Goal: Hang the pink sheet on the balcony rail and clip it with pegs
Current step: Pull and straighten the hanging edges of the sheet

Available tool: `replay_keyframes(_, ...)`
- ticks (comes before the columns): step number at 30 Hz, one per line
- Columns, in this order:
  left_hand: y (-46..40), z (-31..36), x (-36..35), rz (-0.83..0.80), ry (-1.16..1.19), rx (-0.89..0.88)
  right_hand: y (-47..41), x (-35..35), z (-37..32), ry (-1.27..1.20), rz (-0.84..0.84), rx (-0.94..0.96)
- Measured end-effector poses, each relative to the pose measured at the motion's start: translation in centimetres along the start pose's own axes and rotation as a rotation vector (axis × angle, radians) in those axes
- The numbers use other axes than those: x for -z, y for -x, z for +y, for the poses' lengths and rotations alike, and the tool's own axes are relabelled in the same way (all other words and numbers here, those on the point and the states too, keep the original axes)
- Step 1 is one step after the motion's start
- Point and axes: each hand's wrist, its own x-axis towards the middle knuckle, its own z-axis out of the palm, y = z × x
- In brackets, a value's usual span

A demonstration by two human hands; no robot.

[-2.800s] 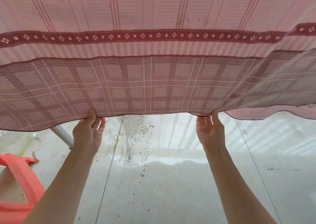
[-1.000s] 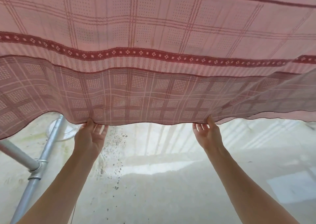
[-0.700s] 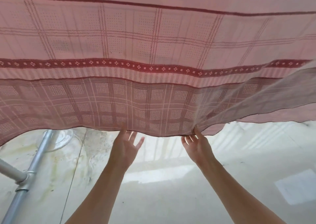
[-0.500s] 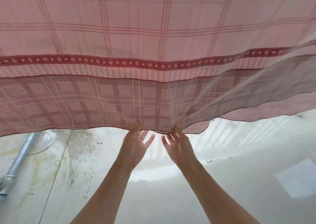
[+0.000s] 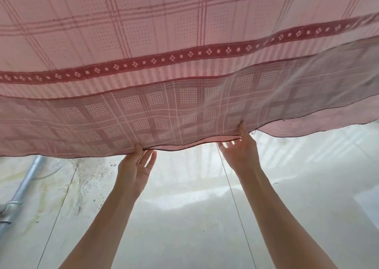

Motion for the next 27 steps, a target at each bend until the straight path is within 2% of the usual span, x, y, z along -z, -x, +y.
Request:
replay_keyframes(10, -0.6, -1.0, -0.2, -0.133, -0.021, 0.014, -1.5, 2.1, 0.7, -0.097, -0.02, 0.071)
replay_keyframes(14, -1.3, -1.3, -0.5, -0.076, -0.063, -0.004, -2.3, 3.0, 0.4, -0.096, 0.025, 0.063)
replay_keyframes(21, -2.5, -1.4, -1.6, 0.139, -0.061, -0.1, -3.1, 1.3, 0.3, -0.283, -0.013, 0.057)
replay_keyframes(27, -2.5, -1.1, -1.1, 0.184, -0.148, -0.157, -2.6, 1.2, 0.1, -0.301, -0.056, 0.061)
